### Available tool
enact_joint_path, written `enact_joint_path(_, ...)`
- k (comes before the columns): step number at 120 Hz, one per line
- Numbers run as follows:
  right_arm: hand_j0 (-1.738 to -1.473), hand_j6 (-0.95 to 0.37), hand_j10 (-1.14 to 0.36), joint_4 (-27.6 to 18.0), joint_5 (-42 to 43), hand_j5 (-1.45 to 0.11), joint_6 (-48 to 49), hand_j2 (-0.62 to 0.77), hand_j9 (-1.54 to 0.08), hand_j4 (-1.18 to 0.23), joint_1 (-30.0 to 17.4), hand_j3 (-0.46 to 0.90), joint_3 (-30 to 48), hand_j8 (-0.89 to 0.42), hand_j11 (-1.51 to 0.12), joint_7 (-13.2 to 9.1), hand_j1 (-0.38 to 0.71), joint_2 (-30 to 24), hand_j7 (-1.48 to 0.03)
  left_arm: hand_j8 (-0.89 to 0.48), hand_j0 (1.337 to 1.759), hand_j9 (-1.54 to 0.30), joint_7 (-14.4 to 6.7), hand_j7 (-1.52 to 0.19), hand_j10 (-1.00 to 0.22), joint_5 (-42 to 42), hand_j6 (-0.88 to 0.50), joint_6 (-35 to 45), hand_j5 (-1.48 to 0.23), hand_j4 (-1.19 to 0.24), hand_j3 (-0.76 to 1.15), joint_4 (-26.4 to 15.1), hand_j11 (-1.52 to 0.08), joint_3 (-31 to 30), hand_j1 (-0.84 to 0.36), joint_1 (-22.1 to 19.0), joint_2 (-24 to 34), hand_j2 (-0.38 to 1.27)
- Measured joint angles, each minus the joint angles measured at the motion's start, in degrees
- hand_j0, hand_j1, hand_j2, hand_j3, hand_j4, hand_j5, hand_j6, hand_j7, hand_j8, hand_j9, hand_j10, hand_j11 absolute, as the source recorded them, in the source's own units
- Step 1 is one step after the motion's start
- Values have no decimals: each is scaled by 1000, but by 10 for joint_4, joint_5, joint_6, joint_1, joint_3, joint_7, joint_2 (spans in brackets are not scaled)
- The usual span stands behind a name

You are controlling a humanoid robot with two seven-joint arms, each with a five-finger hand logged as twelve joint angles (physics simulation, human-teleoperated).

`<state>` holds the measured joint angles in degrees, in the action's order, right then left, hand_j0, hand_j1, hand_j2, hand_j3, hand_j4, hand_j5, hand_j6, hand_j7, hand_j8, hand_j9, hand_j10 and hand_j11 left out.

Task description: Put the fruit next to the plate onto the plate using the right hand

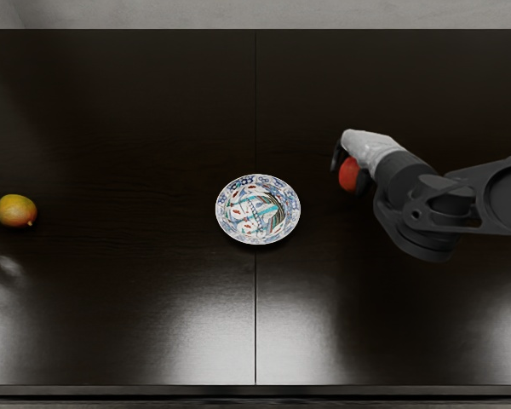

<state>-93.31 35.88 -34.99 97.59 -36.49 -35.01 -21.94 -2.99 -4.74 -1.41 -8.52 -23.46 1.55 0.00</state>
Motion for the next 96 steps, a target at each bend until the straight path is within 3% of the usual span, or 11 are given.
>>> enact_joint_path(30,-1653,-481,-591,-22,-17,-845,0,144,-847,-648,24,0,28,-404,-847,0,236,18,-843,-232,1658,-301,0,-301,-232,0,-232,0,-301,-232,0,0,-301,0,71,0,0,46)
enact_joint_path(96,-1656,-501,-599,-5,-121,-874,1,226,-864,-627,98,0,88,-405,-854,0,235,147,-843,-231,1658,-301,0,-301,-231,0,-231,0,-301,-231,0,0,-301,1,71,-1,0,46)
